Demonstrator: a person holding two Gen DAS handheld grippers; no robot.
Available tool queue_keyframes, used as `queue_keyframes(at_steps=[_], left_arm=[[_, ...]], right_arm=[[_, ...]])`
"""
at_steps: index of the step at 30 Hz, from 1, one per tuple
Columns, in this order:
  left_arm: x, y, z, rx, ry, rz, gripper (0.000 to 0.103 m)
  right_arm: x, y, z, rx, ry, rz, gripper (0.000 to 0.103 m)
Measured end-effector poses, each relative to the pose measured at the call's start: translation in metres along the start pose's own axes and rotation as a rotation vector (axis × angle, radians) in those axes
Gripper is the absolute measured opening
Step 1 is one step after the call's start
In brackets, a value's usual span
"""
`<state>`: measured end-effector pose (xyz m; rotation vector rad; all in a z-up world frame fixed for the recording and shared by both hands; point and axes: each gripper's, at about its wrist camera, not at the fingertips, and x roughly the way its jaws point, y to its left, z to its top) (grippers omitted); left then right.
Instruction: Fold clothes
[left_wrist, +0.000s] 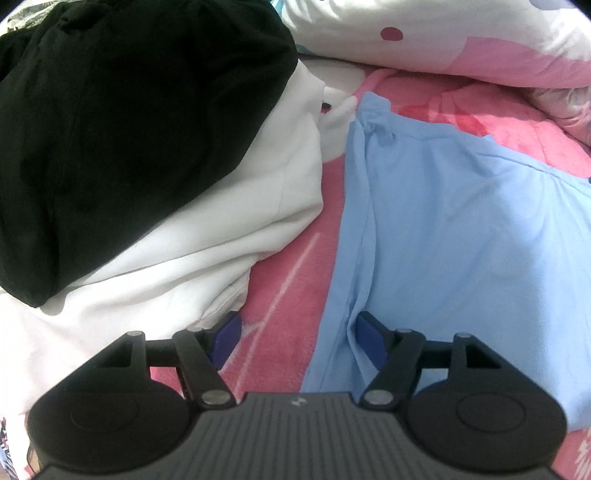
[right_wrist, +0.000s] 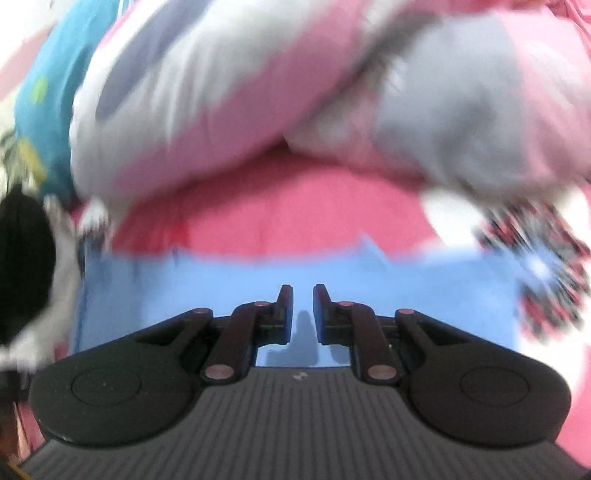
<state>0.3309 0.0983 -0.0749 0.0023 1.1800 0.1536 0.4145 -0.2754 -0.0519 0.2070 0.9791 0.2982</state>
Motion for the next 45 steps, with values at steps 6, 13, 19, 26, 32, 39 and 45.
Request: queue_keyframes(at_steps=[6, 13, 19, 26, 32, 39, 45], left_arm=[[0.001, 0.001, 0.000, 0.012, 0.000, -0.002, 0.072], [-0.003, 0.007, 0.005, -0.019, 0.007, -0.003, 0.072], [-0.033, 0.046, -0.002, -0.179, 0.020, 0.027, 0.072], [-0.043, 0.091, -0.039, -0.352, 0.123, -0.204, 0.065], [-0.015, 0.085, -0.049, -0.430, 0.213, -0.376, 0.054], [-0.005, 0.079, -0.046, -0.426, 0.245, -0.360, 0.048], [-0.010, 0.072, -0.043, -0.404, 0.242, -0.347, 0.040]], right_arm=[[0.008, -0.109, 0.010, 0.165, -0.082, -0.276, 0.010], [-0.034, -0.116, 0.022, 0.386, -0.208, -0.236, 0.012], [-0.069, -0.037, -0.001, 0.295, -0.052, -0.059, 0.012], [-0.083, -0.007, -0.060, 0.321, 0.185, -0.023, 0.014], [-0.108, -0.058, -0.096, 0.499, 0.306, -0.153, 0.027], [-0.115, -0.086, -0.108, 0.491, 0.367, -0.186, 0.034], [-0.106, -0.098, -0.109, 0.473, 0.350, -0.182, 0.034]])
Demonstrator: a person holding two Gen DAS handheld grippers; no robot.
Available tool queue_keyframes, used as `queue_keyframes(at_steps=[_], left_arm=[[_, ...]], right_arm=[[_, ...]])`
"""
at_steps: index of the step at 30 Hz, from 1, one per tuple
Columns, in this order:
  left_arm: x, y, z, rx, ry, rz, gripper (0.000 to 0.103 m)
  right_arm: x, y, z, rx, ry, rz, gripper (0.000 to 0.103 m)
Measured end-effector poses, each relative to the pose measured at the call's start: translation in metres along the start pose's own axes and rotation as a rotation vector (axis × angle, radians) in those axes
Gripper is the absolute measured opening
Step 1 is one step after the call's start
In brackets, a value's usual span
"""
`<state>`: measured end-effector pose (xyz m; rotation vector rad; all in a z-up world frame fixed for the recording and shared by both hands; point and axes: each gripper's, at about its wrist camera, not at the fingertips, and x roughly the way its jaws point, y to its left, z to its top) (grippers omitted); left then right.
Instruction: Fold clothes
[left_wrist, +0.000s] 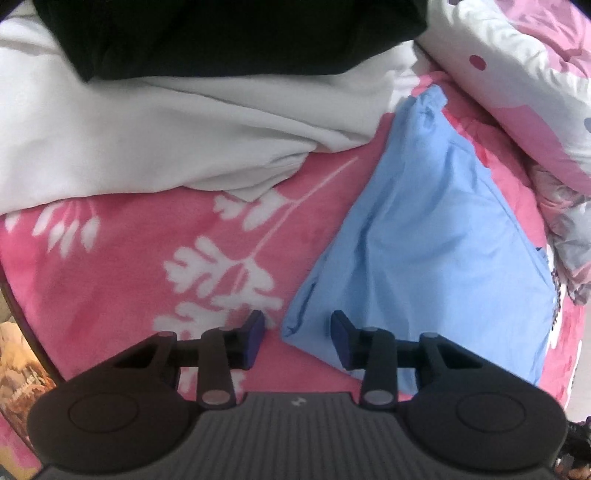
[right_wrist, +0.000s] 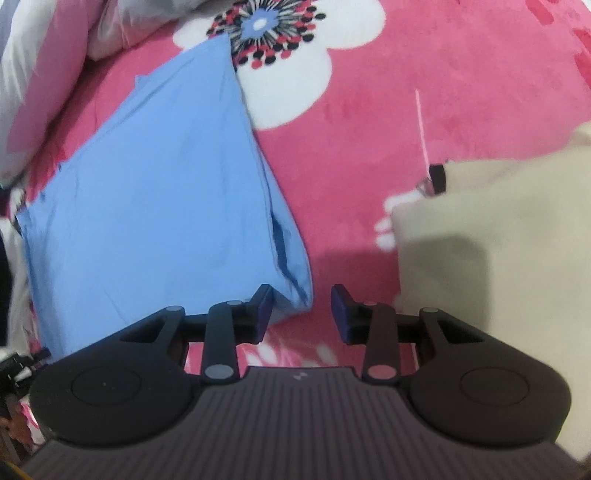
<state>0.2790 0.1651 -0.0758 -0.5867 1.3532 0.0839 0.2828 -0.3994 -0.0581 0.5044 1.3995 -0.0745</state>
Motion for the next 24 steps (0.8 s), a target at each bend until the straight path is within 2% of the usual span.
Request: queue_keyframes(at_steps=[4, 6, 8, 12, 15, 19, 24], left_arm=[[0.008, -0.016, -0.005, 0.090, -0.022, 0.089, 0.035], [0.010, -0.023, -0.008, 0.131, -0.052, 0.131, 0.023], [0.008, -0.028, -0.011, 0.164, -0.078, 0.158, 0.006], [-0.018, -0.039, -0.008, 0.214, -0.127, 0.167, 0.004], [-0.038, -0.042, -0.005, 0.289, -0.164, 0.150, 0.004], [-0.033, -0.043, -0.001, 0.357, -0.148, 0.146, 0.004], [-0.046, -0.048, -0.004, 0.483, -0.159, 0.138, 0.004]], right_arm=[[0.016, -0.002, 0.010, -0.016, 0.012, 0.006, 0.034], [0.020, 0.001, 0.011, -0.067, 0.030, -0.004, 0.031], [0.019, 0.004, 0.012, -0.123, 0.043, 0.005, 0.002], [-0.011, 0.013, 0.015, -0.200, 0.019, 0.012, 0.002], [-0.036, 0.018, 0.018, -0.242, -0.003, 0.001, 0.002], [-0.015, 0.011, 0.021, -0.249, 0.048, -0.037, 0.001], [-0.034, 0.022, 0.034, -0.282, 0.009, -0.025, 0.001]])
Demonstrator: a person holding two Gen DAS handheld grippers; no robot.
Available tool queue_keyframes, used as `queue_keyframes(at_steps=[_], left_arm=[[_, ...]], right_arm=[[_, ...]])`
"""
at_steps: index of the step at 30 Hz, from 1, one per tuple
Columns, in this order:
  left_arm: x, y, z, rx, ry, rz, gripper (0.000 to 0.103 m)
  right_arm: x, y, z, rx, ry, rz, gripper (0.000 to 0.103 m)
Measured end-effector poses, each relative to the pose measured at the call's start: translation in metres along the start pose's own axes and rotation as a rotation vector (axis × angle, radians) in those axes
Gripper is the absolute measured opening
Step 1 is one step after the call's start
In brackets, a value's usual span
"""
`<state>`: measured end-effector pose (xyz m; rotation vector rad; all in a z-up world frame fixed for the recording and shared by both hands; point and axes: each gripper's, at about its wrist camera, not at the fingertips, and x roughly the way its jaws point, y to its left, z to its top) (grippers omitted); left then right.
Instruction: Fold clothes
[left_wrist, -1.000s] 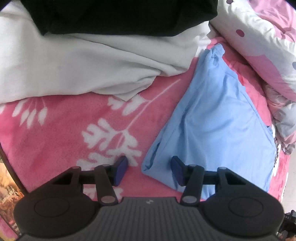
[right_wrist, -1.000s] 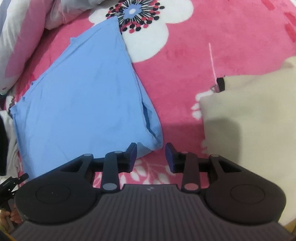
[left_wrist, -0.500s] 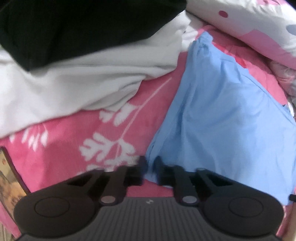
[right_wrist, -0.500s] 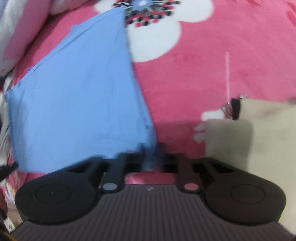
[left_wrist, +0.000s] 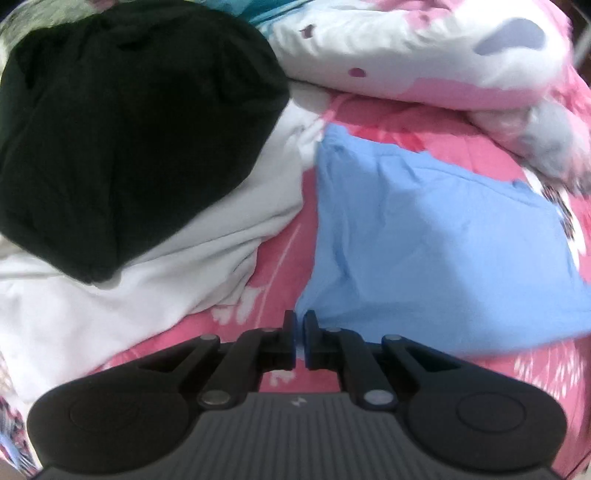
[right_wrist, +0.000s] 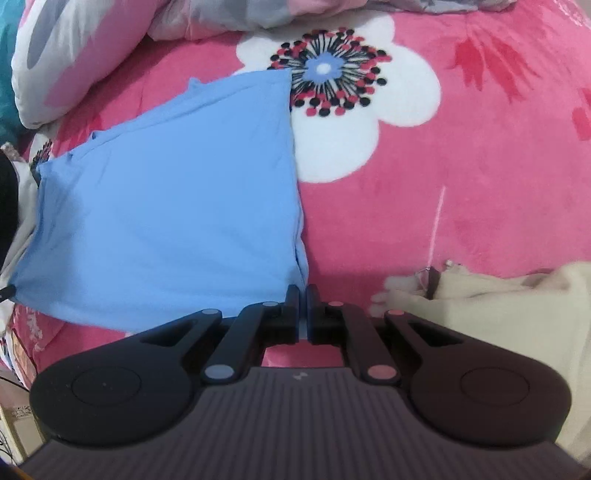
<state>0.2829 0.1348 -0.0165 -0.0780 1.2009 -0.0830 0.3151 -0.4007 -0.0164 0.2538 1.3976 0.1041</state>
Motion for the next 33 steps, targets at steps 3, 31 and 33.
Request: queue_keyframes(at_steps=[3, 31, 33], left_arm=[[0.020, 0.003, -0.013, 0.003, 0.065, 0.003, 0.004], [0.053, -0.001, -0.023, -0.086, 0.021, 0.135, 0.020], [0.053, 0.002, -0.026, -0.108, 0.023, 0.161, 0.011]], right_arm=[[0.016, -0.012, -0.008, 0.037, 0.058, -0.012, 0.001], [0.076, 0.284, 0.064, -0.605, -0.135, 0.392, 0.018], [0.100, 0.323, 0.065, -0.699, -0.118, 0.430, 0.017]])
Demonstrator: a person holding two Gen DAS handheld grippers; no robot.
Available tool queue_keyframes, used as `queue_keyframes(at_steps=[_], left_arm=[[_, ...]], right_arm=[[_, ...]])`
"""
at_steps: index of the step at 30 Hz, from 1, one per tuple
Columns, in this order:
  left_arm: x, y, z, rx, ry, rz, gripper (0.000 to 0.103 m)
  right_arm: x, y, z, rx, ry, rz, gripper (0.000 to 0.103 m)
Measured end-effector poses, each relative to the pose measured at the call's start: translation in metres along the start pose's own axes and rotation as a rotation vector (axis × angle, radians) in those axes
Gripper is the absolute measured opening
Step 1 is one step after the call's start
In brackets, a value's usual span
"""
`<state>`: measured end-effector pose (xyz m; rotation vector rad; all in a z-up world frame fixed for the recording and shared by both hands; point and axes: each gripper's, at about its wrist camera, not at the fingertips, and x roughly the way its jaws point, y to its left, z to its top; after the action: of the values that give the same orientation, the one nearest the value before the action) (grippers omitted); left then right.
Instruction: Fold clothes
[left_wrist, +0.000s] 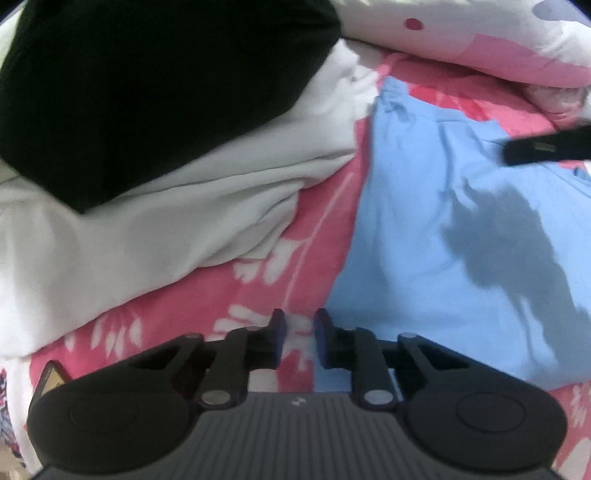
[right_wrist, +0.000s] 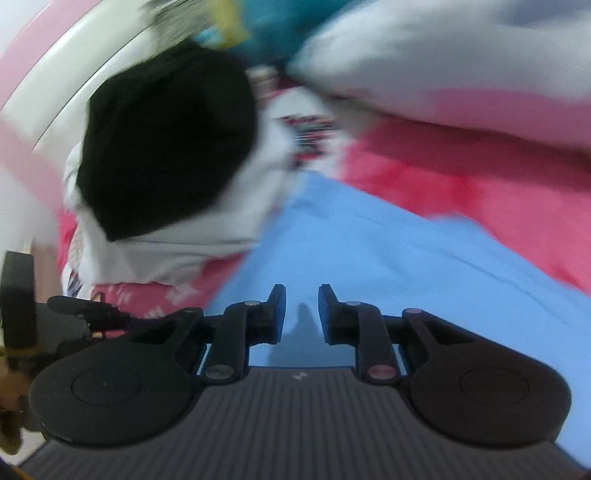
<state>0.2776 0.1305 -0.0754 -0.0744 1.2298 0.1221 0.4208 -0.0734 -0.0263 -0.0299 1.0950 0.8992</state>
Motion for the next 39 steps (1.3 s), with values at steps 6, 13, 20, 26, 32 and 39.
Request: queue_keyframes(at_steps=[6, 13, 20, 26, 32, 39], left_arm=[[0.002, 0.011, -0.004, -0.057, 0.003, -0.012, 0.011], [-0.001, 0.022, -0.006, -0.092, 0.005, -0.055, 0.013], [-0.033, 0.063, -0.014, -0.385, 0.032, -0.197, 0.042], [-0.010, 0.071, -0.030, -0.648, 0.181, -0.448, 0.049], [0.014, 0.060, -0.029, -0.730, 0.176, -0.432, 0.048], [-0.006, 0.034, -0.009, -0.531, 0.041, -0.348, 0.006]], right_arm=[[0.092, 0.014, 0.039, -0.141, 0.033, -0.098, 0.010], [0.059, -0.028, 0.072, 0.125, -0.187, -0.073, 0.010], [0.021, -0.030, 0.036, 0.242, -0.113, -0.075, 0.011], [0.017, -0.035, 0.004, 0.409, -0.066, -0.100, 0.017], [0.009, -0.036, -0.008, 0.492, -0.073, -0.113, 0.021], [0.010, -0.029, 0.005, 0.451, -0.062, -0.203, 0.038]])
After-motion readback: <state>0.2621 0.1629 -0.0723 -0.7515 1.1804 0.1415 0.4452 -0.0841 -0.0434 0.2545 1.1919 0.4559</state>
